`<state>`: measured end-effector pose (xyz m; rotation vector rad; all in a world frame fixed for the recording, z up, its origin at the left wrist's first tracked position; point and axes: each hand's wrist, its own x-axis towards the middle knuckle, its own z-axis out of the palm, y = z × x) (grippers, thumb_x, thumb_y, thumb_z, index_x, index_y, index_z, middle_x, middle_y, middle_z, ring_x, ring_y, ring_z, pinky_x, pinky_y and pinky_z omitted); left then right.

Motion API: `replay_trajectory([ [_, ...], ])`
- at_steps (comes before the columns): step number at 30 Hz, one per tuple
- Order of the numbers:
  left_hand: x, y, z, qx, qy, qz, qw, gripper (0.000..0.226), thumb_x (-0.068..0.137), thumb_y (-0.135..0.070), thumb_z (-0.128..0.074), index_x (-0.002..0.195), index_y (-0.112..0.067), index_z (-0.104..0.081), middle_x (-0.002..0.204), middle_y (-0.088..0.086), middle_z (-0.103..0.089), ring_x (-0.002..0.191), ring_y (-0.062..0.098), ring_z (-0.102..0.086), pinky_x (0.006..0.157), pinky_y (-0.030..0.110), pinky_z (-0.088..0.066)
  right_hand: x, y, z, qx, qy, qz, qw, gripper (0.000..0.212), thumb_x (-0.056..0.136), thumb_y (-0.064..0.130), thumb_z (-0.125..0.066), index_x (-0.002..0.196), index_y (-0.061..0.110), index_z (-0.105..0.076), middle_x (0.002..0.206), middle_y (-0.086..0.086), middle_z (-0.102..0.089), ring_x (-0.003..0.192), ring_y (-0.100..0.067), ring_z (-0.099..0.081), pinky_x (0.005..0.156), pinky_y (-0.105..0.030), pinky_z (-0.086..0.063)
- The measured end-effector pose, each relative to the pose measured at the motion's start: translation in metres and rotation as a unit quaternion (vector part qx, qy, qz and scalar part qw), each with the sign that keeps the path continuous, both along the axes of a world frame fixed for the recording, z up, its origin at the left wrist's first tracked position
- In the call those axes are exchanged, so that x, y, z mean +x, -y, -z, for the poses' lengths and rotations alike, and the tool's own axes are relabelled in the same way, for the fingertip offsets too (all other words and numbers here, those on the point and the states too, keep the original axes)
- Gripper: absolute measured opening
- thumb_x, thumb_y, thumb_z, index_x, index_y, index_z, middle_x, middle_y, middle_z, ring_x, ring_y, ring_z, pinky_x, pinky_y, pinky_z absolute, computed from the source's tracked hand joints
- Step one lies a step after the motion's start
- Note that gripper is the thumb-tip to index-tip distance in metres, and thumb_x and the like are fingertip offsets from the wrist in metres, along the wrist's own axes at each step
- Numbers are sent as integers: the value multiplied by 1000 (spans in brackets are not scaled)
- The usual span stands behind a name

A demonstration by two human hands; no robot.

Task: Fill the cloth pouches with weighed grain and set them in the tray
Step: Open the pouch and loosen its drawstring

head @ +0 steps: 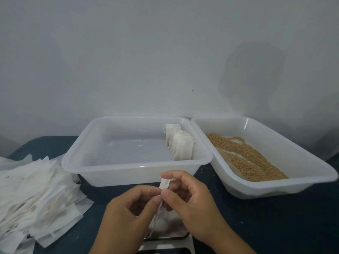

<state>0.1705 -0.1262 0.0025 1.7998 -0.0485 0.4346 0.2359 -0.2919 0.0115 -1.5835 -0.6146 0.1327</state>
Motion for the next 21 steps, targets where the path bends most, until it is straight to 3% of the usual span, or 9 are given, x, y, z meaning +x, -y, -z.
replay_trajectory([
  [6, 3, -2, 4, -16, 6, -57, 998, 34, 85, -4, -77, 85, -38, -77, 78, 0, -78, 69, 12, -75, 64, 17, -57, 0, 5, -4, -24, 0, -28, 999, 37, 95, 19, -70, 124, 42, -65, 87, 2, -68, 82, -19, -72, 80, -31, -59],
  [12, 6, -6, 6, 7, 24, -119, 993, 35, 82, -5, -78, 88, -38, -70, 73, -3, -74, 61, 10, -69, 59, 14, -53, 0, 11, -8, -90, 18, -36, 995, 39, 93, 23, -68, 121, 49, -62, 87, 5, -68, 78, -13, -70, 79, -32, -60],
  [17, 0, -7, -3, 83, 33, -141, 986, 32, 80, -19, -78, 92, -44, -62, 78, -16, -73, 71, 6, -71, 62, 14, -54, -1, 10, -6, -202, 181, 33, 962, 33, 94, 39, -67, 124, 48, -58, 97, 17, -62, 80, -11, -65, 66, -17, -52],
  [21, -4, -7, -10, 137, 45, -138, 980, 31, 82, -21, -77, 93, -43, -58, 86, -26, -70, 79, 0, -69, 69, 13, -52, -1, 9, -1, -141, 346, 102, 922, 31, 91, 31, -73, 121, 31, -66, 106, 21, -58, 69, -8, -58, 60, -13, -48],
])
